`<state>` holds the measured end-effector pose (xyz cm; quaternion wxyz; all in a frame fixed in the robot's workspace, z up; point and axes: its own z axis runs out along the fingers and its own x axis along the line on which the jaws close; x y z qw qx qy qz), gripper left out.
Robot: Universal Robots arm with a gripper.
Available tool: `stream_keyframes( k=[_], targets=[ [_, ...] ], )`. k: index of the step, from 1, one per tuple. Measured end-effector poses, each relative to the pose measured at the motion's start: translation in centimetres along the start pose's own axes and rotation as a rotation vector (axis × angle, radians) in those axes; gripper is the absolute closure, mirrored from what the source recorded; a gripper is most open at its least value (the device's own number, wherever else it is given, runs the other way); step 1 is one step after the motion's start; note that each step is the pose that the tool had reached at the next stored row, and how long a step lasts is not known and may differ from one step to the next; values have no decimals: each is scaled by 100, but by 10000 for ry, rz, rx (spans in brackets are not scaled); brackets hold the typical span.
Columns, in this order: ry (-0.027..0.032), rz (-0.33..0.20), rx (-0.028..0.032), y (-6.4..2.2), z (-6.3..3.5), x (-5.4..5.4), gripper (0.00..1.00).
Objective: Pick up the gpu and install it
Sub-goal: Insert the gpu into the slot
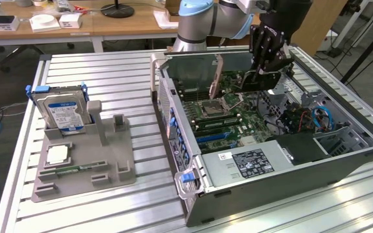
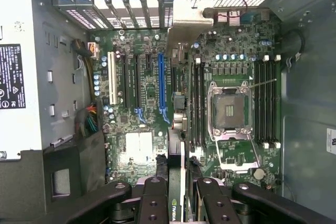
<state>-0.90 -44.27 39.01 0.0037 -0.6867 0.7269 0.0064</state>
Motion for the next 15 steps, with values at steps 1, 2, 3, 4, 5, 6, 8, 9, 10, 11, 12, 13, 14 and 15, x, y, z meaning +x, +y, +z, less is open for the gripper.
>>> stream_keyframes(
  k=[1, 2, 3, 4, 5, 6, 8, 9, 10, 11, 12, 13, 14, 15],
  targets=[
    [0, -1, 1, 6, 2, 0, 74],
    [0, -1, 3, 12, 5, 1, 74],
    [0, -1, 4, 21, 8, 1, 74],
    [-1, -1, 7, 31, 11, 2, 74],
    [-2, -1, 10, 39, 14, 2, 74],
    [-2, -1, 13, 49, 17, 3, 74],
    [-2, -2, 18, 67, 24, 4, 74],
    [-2, -1, 21, 75, 26, 5, 74],
    [-2, -1, 23, 84, 29, 5, 74],
    [0, -1, 25, 92, 31, 6, 74],
    [-1, -1, 27, 98, 33, 6, 74],
    [0, -1, 26, 101, 34, 6, 74],
    [0, -2, 27, 101, 34, 6, 74],
    [-2, -2, 27, 101, 35, 6, 74]
  ],
)
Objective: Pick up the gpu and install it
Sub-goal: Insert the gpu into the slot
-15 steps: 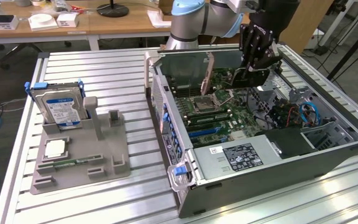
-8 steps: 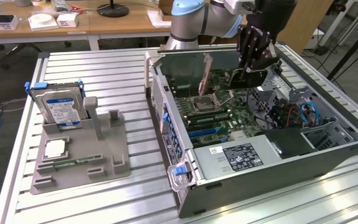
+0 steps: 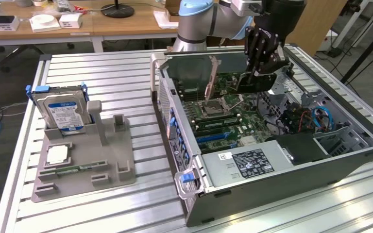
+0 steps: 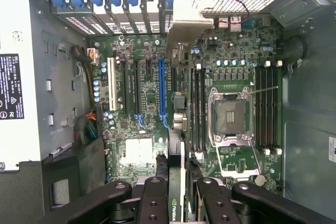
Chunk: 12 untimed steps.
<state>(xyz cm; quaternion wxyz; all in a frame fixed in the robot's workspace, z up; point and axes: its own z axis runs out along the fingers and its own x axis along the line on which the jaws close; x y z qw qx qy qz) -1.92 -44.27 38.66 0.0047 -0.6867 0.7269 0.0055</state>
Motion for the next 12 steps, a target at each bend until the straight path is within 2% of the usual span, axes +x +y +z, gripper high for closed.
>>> stream_keyframes(
  k=[12],
  targets=[
    [-1, 1, 0, 2, 16, 0, 74]
  ],
)
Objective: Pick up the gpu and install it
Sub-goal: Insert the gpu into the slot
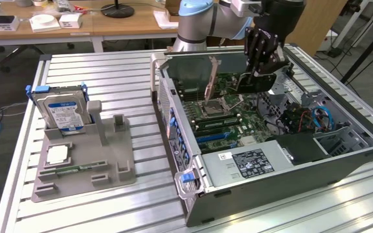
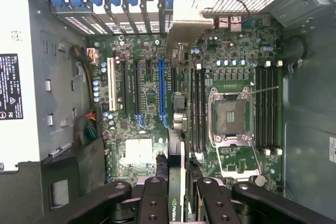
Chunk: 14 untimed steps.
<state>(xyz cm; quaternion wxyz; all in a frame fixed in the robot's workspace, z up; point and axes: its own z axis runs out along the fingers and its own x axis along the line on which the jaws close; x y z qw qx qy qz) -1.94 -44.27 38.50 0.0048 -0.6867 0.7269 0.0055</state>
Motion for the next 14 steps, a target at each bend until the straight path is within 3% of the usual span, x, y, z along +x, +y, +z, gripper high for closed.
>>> stream_keyframes(
  k=[14],
  targets=[
    [0, 0, 16, 72, 113, -21, 74]
  ],
)
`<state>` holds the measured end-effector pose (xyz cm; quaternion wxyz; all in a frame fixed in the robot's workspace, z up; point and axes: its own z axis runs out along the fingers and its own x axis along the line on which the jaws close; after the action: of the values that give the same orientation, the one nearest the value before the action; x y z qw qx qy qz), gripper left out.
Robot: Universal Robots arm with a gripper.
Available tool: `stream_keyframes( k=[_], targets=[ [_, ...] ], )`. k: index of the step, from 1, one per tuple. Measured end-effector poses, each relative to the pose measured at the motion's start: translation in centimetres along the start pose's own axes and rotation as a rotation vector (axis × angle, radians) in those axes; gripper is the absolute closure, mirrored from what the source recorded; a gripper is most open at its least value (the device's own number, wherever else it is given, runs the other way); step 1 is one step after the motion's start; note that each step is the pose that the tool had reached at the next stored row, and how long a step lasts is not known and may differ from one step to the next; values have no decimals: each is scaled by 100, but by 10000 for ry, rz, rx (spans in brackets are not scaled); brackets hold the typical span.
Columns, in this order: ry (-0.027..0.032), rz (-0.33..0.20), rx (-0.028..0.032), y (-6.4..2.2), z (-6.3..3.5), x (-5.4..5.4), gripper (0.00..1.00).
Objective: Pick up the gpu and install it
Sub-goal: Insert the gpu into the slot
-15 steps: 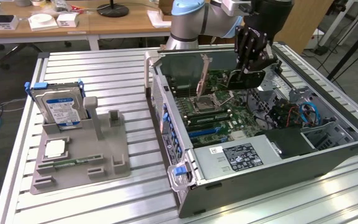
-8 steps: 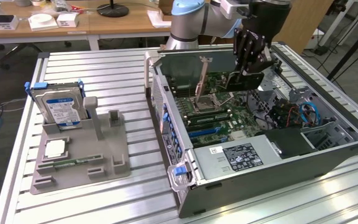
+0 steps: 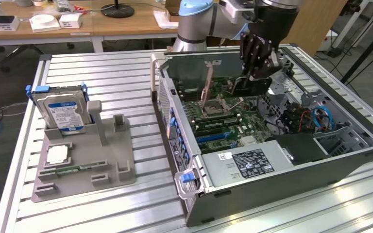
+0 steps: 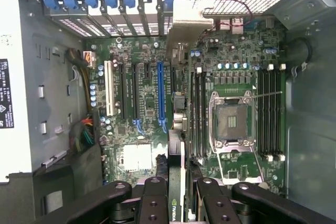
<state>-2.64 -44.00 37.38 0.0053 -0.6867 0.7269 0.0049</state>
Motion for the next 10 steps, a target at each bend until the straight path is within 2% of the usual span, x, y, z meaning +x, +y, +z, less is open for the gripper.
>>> stream_keyframes(
  k=[10],
  targets=[
    [0, 1, 0, 3, 9, -13, 74]
  ],
)
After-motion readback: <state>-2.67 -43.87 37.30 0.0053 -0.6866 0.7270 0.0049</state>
